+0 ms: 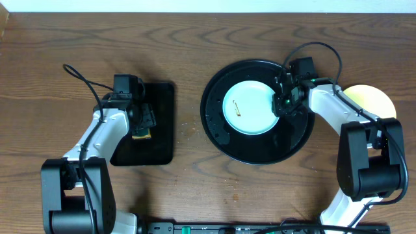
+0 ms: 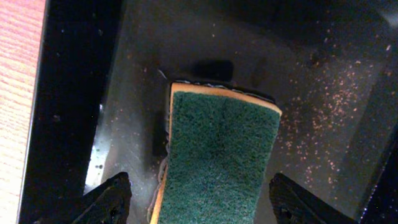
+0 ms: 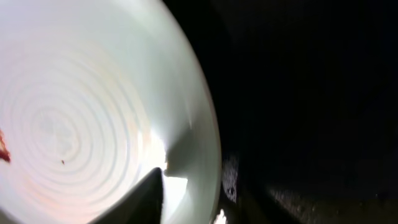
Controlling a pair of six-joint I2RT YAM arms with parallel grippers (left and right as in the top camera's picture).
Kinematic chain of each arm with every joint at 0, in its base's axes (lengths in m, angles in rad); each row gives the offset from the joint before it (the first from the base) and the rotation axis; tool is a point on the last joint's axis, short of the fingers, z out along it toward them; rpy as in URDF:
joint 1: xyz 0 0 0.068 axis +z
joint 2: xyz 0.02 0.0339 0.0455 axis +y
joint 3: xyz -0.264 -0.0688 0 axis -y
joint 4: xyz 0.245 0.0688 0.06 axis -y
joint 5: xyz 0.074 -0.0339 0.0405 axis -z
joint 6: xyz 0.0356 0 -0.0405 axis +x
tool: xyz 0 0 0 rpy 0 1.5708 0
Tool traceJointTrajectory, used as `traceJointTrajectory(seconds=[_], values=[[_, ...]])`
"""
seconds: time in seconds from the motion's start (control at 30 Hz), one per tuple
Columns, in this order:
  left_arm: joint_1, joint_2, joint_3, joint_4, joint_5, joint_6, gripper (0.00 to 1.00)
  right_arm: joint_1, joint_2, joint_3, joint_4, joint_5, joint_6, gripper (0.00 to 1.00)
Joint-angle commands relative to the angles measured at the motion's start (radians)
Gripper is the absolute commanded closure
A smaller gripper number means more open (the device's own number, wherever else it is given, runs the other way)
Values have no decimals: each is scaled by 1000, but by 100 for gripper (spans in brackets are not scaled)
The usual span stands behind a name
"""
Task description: Clean dirty plates on tray and stack at the side
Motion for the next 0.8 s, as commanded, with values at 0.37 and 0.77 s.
traceJointTrajectory(seconds=[0.37, 0.77], values=[[4, 2, -12, 1, -11, 16, 28, 34, 26, -6, 76, 21, -32, 73], [4, 6, -74, 80, -12, 16, 29, 32, 26, -6, 65, 23, -32, 82]])
